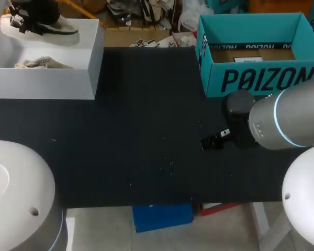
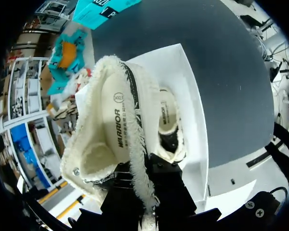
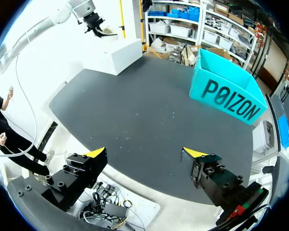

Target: Take the shoe out of the shoebox, open the shoe tongue, remove and reinsert the insole, then place the shoe into the shoebox

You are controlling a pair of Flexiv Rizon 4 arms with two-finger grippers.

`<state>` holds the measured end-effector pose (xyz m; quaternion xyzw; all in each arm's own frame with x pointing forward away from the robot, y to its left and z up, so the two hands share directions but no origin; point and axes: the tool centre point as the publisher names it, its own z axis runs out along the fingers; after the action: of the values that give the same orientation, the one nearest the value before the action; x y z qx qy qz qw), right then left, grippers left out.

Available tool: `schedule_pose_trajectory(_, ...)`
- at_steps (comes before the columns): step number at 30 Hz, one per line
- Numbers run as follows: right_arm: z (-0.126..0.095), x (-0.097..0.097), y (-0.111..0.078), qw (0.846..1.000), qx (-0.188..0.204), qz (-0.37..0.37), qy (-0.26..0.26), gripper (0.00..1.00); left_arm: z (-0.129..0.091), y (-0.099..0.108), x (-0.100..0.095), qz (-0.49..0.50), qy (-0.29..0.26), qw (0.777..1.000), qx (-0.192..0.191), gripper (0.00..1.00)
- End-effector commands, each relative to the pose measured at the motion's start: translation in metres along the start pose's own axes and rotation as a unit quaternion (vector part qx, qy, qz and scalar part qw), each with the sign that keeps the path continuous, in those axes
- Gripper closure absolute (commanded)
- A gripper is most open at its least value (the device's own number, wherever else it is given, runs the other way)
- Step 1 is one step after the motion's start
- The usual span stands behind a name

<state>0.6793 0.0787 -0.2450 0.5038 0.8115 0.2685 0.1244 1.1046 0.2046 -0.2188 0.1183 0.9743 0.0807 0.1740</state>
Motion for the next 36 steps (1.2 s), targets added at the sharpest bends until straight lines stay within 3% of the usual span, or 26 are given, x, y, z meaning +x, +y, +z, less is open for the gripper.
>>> schedule_pose_trajectory(1,0.001,0.002,0.0,1.0,0.0,0.0,-0.002,0.0,0.022,0.009,-0.019,-0.186,0.037,0.981,-0.046,1.0)
schedule_pose_trajectory(6,0.001,0.002,0.0,1.0,0.0,0.0,-0.002,0.0,0.041,0.012,-0.028,-0.194,0.029,0.979,-0.054,1.0)
schedule_pose_trajectory(13,0.001,0.002,0.0,1.0,0.0,0.0,-0.002,0.0,0.074,0.002,-0.037,-0.167,0.026,0.984,-0.059,1.0)
schedule_pose_trajectory(36,0.001,0.002,0.0,1.0,0.0,0.0,-0.002,0.0,0.138,-0.008,-0.024,-0.094,0.021,0.992,-0.087,1.0)
